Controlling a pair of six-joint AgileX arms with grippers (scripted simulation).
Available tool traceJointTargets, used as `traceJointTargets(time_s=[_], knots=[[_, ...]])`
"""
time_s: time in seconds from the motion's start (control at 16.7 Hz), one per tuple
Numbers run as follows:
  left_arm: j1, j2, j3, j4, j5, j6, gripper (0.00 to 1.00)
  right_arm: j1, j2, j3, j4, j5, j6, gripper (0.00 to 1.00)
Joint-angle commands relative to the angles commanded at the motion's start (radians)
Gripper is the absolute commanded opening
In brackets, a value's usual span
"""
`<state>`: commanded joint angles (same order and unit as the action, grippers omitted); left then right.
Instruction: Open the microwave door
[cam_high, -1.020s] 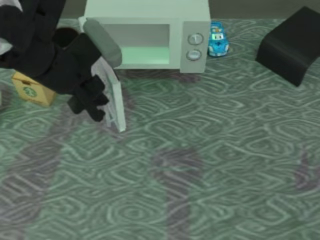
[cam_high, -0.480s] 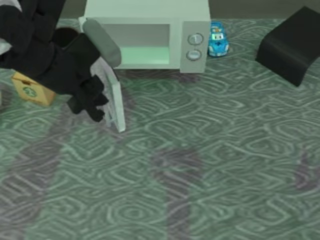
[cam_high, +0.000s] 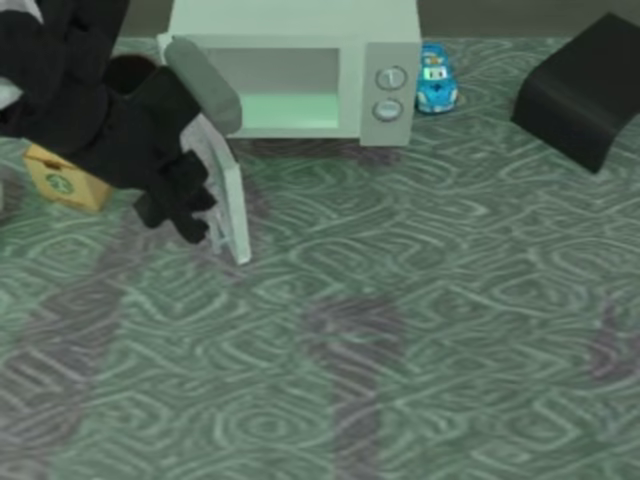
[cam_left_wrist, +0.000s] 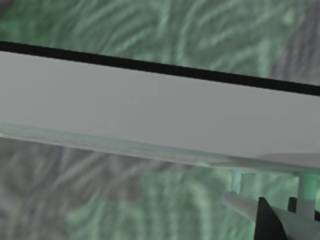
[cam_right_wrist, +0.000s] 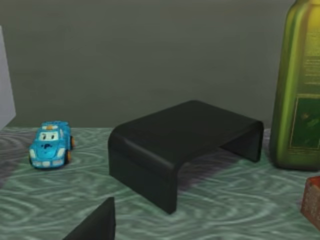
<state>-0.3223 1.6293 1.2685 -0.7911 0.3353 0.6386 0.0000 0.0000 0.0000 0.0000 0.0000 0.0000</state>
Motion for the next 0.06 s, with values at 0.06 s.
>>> traceJointTargets(time_s=[0.06], knots=[[0.0, 0.0, 0.0, 0.0, 0.0, 0.0, 0.0, 0.0, 0.0, 0.0, 0.0, 0.0, 0.0, 1.0]])
